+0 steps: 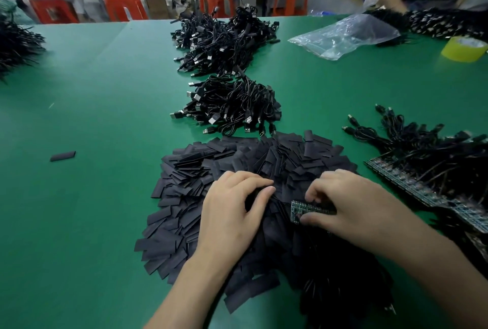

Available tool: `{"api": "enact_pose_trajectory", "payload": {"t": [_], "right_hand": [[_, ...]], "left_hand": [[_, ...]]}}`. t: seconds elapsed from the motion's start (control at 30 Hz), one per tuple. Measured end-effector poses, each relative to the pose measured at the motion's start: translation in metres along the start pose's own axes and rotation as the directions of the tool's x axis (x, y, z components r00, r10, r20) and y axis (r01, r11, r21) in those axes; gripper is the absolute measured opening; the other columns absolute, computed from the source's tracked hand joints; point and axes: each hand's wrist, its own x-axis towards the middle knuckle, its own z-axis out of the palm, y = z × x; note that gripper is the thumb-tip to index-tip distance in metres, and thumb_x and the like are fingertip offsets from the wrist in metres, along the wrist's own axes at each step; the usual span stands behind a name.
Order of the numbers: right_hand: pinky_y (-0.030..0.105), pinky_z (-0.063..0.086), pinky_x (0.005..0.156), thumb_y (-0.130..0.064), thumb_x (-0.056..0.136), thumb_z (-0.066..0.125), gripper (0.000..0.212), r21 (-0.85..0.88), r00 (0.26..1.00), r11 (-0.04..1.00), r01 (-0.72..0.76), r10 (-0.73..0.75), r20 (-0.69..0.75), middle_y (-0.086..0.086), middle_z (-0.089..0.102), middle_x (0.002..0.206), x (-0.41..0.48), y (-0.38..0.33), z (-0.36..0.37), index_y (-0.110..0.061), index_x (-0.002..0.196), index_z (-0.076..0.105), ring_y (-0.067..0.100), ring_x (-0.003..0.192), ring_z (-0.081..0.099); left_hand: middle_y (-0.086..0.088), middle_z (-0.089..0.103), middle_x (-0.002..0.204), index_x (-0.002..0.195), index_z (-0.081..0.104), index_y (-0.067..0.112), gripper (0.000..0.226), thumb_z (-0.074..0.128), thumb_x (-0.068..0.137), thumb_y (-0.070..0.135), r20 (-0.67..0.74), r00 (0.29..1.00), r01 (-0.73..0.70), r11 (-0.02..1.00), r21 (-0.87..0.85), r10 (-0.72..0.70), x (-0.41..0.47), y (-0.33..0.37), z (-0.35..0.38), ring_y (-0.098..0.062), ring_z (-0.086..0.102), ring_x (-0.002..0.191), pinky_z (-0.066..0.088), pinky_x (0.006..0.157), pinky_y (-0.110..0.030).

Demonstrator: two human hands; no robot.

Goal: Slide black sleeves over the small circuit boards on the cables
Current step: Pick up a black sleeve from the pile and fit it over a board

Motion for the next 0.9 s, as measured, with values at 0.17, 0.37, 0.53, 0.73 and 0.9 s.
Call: {"api": "enact_pose_trajectory", "payload": {"t": [0.17, 0.37, 0.53, 0.73, 0.9], "right_hand": [[0.028, 0.036, 0.083, -0.065, 0.085, 0.065, 0.033, 0.042, 0.999, 0.999, -0.001, 0.003, -0.051, -0.020, 0.050, 0.099, -0.001, -0.002, 0.006, -0.038, 0.097, 0.049, 0.006, 0.101, 0.045], [0.029, 0.042, 0.071, -0.051, 0.081, 0.078, 0.034, 0.273, 0.999, 0.962, -0.005, 0.020, -0.051, -0.014, 0.057, 0.085, -0.002, 0.006, 0.005, -0.033, 0.087, 0.050, 0.003, 0.081, 0.052], [0.019, 0.047, 0.065, -0.023, 0.081, 0.085, 0.018, 0.554, 0.996, 0.829, 0.080, -0.050, -0.069, -0.005, 0.067, 0.078, 0.005, 0.007, -0.006, -0.030, 0.082, 0.068, 0.007, 0.070, 0.057], [0.013, 0.040, 0.057, -0.031, 0.082, 0.084, 0.009, 0.668, 0.989, 0.729, 0.149, -0.128, -0.080, -0.011, 0.069, 0.068, 0.016, 0.011, 0.001, -0.027, 0.079, 0.077, -0.003, 0.061, 0.055], [0.019, 0.040, 0.059, -0.041, 0.085, 0.076, 0.012, 0.723, 0.975, 0.654, 0.222, -0.166, -0.150, -0.009, 0.068, 0.070, 0.016, 0.014, 0.020, -0.028, 0.083, 0.075, -0.001, 0.063, 0.056]], "left_hand": [[0.019, 0.071, 0.100, 0.100, 0.079, 0.027, 0.008, 0.072, 0.095, 0.030, -0.013, 1.000, -0.013, 1.000, -0.015, 0.013, 0.000, 0.001, 0.000, -0.006, 0.061, 0.096, 0.052, 0.086, -0.036], [0.019, 0.071, 0.101, 0.100, 0.079, 0.028, 0.012, 0.070, 0.096, 0.034, 0.010, 0.998, -0.068, 0.996, -0.057, 0.069, 0.000, 0.002, -0.001, -0.007, 0.062, 0.096, 0.051, 0.085, -0.039], [0.020, 0.072, 0.097, 0.095, 0.080, 0.032, 0.020, 0.067, 0.094, 0.046, 0.080, 0.991, -0.096, 0.981, -0.169, 0.111, 0.001, 0.009, -0.002, -0.007, 0.063, 0.094, 0.049, 0.084, -0.041], [0.006, 0.075, 0.075, 0.081, 0.079, 0.033, 0.007, 0.085, 0.080, 0.038, 0.250, 0.964, 0.212, 0.824, -0.526, -0.089, 0.002, 0.011, -0.005, -0.005, 0.063, 0.069, 0.051, 0.068, -0.024], [0.001, 0.071, 0.066, 0.077, 0.081, 0.029, 0.009, 0.087, 0.072, 0.034, 0.335, 0.925, 0.359, 0.699, -0.619, -0.179, 0.004, 0.011, -0.007, -0.008, 0.054, 0.062, 0.045, 0.062, -0.020]]}}
